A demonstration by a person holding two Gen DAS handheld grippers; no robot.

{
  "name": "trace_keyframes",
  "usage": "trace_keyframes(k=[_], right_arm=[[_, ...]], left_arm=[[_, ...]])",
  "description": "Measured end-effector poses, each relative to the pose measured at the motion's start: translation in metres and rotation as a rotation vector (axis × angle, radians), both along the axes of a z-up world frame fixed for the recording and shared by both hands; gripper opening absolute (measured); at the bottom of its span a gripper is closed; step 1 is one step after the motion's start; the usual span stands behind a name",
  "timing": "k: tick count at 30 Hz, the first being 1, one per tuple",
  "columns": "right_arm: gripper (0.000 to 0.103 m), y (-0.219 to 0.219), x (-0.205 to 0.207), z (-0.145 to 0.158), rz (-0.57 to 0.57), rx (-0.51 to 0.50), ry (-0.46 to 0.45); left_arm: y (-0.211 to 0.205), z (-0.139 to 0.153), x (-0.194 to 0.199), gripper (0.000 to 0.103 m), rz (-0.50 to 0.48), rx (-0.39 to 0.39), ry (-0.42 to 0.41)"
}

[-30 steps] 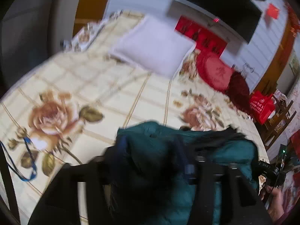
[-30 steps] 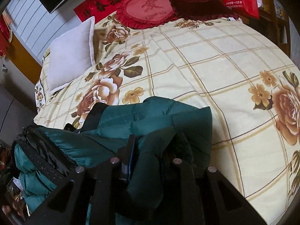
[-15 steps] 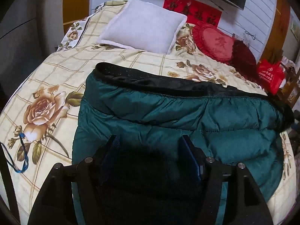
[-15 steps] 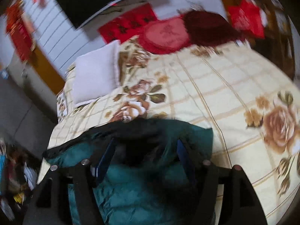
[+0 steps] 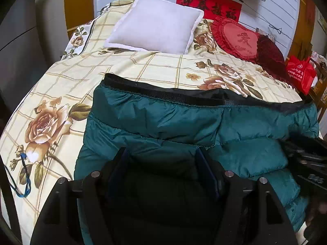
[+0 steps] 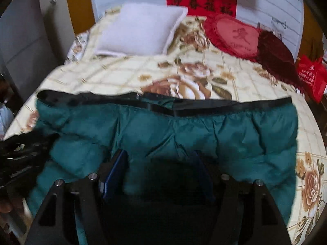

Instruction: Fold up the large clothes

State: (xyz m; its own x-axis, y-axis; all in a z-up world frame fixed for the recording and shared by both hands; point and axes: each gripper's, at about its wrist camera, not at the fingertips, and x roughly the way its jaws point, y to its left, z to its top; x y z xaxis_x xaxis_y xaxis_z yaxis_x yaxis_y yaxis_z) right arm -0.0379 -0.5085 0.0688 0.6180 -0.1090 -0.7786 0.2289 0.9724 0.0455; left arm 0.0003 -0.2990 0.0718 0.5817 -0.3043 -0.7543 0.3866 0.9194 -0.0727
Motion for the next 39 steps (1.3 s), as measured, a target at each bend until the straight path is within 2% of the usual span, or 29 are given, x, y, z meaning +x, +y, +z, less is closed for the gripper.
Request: trace_keyframes(k=[8, 10, 13, 16, 18, 20, 24, 30, 34, 36, 39], right_arm=[[0.079, -0.015, 0.020, -0.025, -0.034, 0.047, 0.023], [0.079, -0.014, 0.017, -0.020, -0.029, 0.050, 0.030], [0.078, -0.020, -0.003, 0.002, -0.015, 0.079, -0.019], [0.078, -0.036, -0.030, 0.022, -0.054, 0.023, -0.068], [0.078, -0.051, -0.038, 0.025, -0.091, -0.009, -0.064], [0.078, -0.069, -0.043, 0.019, -0.143, -0.042, -0.034], [0.079, -0.095, -0.037, -0.005, -0.194, 0.000, -0.002], [0.085, -0.098, -0.021, -0.028, -0.210, -0.013, 0.023], [0.084, -0.094, -0.028, -0.016, -0.199, -0.010, 0.026], [0.084, -0.087, -0.043, -0.003, -0.188, 0.012, -0.011], [0.084, -0.074, -0.068, 0.016, -0.145, 0.026, -0.046]], left_arm=[[-0.007, -0.009, 0.013, 0.055, 0.004, 0.016, 0.008], [-0.009, -0.010, 0.014, 0.056, 0.002, 0.024, 0.010], [-0.009, -0.011, 0.014, 0.057, 0.000, 0.023, 0.009], [-0.009, -0.012, 0.014, 0.057, 0.003, 0.018, 0.004], [-0.009, -0.012, 0.013, 0.057, 0.004, 0.018, -0.001], [-0.009, -0.013, 0.013, 0.057, 0.005, 0.018, -0.005], [-0.009, -0.014, 0.013, 0.058, -0.001, 0.014, -0.010], [-0.011, -0.016, 0.017, 0.060, 0.004, 0.005, -0.014], [-0.011, -0.015, 0.018, 0.060, -0.004, 0.011, 0.006], [-0.007, -0.010, 0.017, 0.060, -0.013, 0.007, 0.026], [0.010, 0.000, 0.010, 0.059, -0.012, -0.039, 0.052]])
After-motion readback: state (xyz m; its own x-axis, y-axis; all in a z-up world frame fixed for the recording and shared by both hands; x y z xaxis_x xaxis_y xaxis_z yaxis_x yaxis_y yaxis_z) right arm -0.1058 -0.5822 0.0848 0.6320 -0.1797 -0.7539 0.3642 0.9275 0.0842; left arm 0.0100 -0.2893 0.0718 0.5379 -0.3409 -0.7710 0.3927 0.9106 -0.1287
